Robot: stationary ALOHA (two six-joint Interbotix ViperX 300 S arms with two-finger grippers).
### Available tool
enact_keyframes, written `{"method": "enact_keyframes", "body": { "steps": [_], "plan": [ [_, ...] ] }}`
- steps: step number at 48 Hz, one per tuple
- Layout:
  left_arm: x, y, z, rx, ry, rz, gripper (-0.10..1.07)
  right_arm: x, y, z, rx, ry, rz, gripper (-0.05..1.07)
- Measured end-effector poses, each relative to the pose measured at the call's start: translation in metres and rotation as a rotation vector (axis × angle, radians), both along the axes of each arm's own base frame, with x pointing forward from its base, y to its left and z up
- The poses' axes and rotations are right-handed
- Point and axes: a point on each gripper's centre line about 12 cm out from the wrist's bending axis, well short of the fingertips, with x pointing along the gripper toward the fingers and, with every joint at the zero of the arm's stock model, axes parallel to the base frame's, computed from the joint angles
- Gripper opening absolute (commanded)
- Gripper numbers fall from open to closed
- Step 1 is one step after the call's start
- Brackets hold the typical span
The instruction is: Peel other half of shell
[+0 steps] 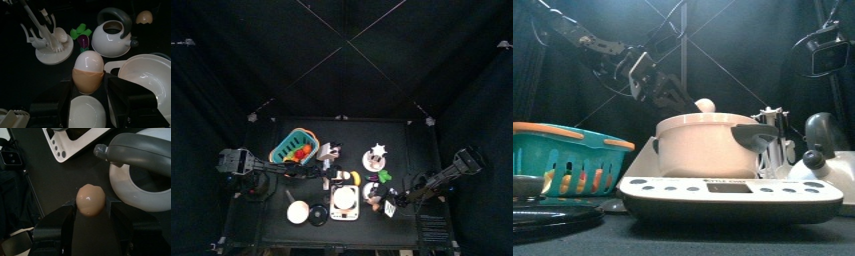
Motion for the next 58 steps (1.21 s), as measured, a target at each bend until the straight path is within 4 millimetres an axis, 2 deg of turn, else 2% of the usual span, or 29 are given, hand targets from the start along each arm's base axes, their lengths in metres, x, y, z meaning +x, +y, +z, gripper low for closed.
{"method": "enact_keyframes", "body": {
  "steps": [6,16,37,48,58],
  "plan": [
    [0.000,-0.001,0.001,0.000,-0.002,-0.002,0.73,0.005,0.002,-0.008,-0.019,0.028,-0.001,0.80],
    [0.000,-0.001,0.000,0.000,0.000,-0.002,0.73,0.011,0.004,-0.005,-0.015,0.020,-0.004,0.89],
    [-0.001,0.000,0.000,0.000,0.002,0.000,0.73,0.015,0.000,-0.002,-0.027,0.003,-0.007,0.90],
    [-0.001,0.001,-0.001,-0.010,0.003,0.009,0.73,0.032,-0.008,0.023,-0.118,-0.113,0.057,0.90],
    [-0.002,0.002,-0.002,-0.032,0.005,0.028,0.73,0.048,-0.040,0.063,-0.333,-0.270,0.077,0.89]
  ]
}}
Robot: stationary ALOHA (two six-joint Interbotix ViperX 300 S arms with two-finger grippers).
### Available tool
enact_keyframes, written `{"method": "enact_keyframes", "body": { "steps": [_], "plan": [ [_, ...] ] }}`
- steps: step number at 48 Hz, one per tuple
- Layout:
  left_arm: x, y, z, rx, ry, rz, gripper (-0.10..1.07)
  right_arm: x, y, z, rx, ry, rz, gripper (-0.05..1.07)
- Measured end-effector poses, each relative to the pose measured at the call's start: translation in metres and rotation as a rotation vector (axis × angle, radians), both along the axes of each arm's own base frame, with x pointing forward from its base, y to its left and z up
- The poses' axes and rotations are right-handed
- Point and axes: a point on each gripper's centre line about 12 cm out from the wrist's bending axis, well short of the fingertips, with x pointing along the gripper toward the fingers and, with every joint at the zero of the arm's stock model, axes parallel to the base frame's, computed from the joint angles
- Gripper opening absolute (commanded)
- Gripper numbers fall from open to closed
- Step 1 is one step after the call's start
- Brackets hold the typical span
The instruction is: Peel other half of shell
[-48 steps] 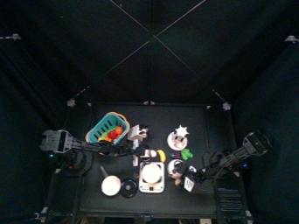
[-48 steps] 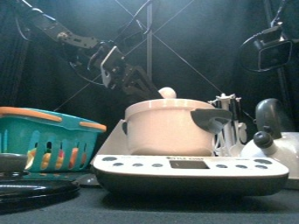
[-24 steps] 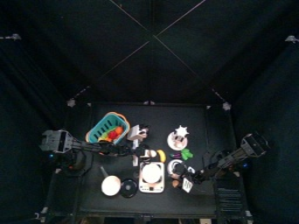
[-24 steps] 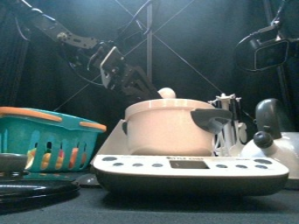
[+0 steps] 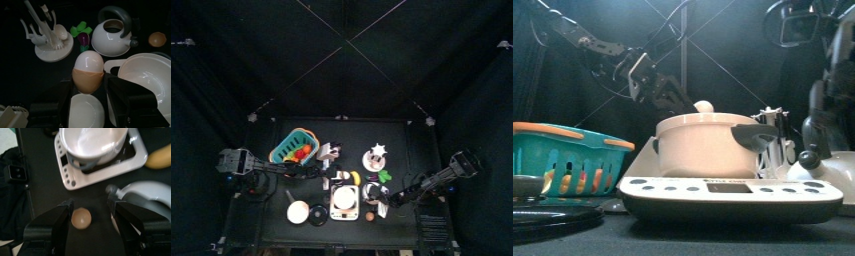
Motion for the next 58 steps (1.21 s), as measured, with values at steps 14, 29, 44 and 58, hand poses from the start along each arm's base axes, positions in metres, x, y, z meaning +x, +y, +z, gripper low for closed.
{"method": "enact_keyframes", "body": {
  "steps": [14,29,44,58],
  "plan": [
    [0.001,0.001,0.002,-0.023,-0.018,0.025,0.73,0.013,-0.059,0.016,-0.157,-0.070,-0.116,0.89],
    [0.001,0.002,0.004,-0.035,-0.037,0.041,0.73,0.035,-0.065,0.009,-0.386,-0.064,-0.033,0.89],
    [0.002,0.000,0.005,-0.034,-0.048,0.039,0.73,0.052,-0.068,0.012,-0.484,-0.065,-0.031,0.89],
    [0.002,0.000,0.005,-0.032,-0.049,0.038,0.73,0.060,-0.065,0.012,-0.494,-0.065,-0.023,0.89]
  ]
}}
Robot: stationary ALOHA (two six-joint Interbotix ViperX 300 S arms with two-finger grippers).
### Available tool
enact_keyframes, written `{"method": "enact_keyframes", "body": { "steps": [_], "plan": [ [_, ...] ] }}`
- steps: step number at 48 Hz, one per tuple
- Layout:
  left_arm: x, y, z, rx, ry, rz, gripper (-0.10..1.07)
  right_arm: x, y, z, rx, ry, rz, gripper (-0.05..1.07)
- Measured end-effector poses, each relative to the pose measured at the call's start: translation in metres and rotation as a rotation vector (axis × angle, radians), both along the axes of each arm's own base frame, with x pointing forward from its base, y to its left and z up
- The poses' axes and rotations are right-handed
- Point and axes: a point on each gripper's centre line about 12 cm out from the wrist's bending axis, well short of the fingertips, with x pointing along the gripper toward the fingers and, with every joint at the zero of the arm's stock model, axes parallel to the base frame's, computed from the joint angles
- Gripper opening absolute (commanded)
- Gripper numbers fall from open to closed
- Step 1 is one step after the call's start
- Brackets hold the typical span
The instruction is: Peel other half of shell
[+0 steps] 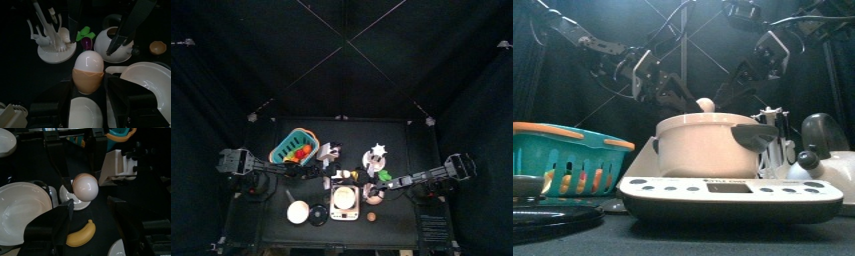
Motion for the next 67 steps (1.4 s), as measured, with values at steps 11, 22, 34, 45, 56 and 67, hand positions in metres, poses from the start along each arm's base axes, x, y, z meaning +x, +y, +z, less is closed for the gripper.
{"method": "enact_keyframes", "body": {
  "steps": [11,22,34,45,56,67],
  "plan": [
    [0.002,0.000,0.003,-0.001,-0.008,0.001,0.73,0.009,0.000,-0.002,-0.019,0.005,0.007,0.89],
    [0.003,0.001,0.004,-0.001,-0.012,0.002,0.73,0.014,-0.001,-0.003,-0.028,0.008,0.007,0.89],
    [0.004,0.001,-0.001,-0.001,0.000,0.002,0.73,0.015,-0.001,-0.002,-0.049,0.008,0.021,0.84],
    [0.004,0.001,-0.001,0.000,0.002,0.002,0.73,0.015,-0.001,-0.004,-0.055,0.015,0.025,0.72],
    [0.004,0.000,-0.003,-0.002,0.006,0.001,0.73,0.016,0.000,-0.006,-0.035,0.018,0.020,0.71],
    [0.004,-0.003,-0.003,0.000,0.006,-0.008,0.73,0.020,0.000,-0.004,-0.004,0.013,0.029,0.78]
  ]
}}
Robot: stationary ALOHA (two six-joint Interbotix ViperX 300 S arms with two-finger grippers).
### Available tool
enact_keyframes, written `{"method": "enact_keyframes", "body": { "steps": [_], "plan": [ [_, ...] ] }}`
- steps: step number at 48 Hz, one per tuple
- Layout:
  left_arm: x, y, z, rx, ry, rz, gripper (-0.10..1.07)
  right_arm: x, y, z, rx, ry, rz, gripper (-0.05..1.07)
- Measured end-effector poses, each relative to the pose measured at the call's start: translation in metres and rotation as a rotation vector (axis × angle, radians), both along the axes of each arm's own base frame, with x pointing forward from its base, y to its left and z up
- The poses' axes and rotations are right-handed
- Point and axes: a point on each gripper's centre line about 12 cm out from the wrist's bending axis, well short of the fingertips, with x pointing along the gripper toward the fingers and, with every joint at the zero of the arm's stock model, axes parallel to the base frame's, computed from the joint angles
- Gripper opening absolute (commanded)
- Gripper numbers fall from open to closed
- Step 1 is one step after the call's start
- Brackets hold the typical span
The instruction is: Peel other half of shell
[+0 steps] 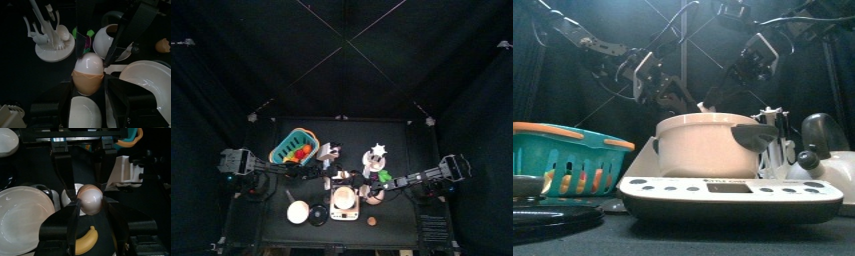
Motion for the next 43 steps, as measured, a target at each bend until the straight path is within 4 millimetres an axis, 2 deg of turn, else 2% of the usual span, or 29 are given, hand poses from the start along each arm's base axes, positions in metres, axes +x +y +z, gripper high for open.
{"method": "enact_keyframes", "body": {
  "steps": [9,29,36,43],
  "plan": [
    [0.0020,-0.0050,0.0026,0.001,-0.008,-0.013,0.73,0.0011,-0.0018,-0.0012,0.020,0.001,0.010,0.84],
    [0.0020,-0.0044,0.0026,0.005,-0.007,-0.014,0.73,-0.0006,-0.0064,-0.0047,0.018,0.014,0.008,0.83],
    [0.0020,-0.0044,0.0026,0.004,-0.007,-0.013,0.73,-0.0015,-0.0064,-0.0062,0.011,0.020,0.014,0.79],
    [0.0020,-0.0044,0.0026,0.004,-0.007,-0.013,0.73,-0.0013,-0.0064,-0.0059,0.005,0.019,0.017,0.71]
  ]
}}
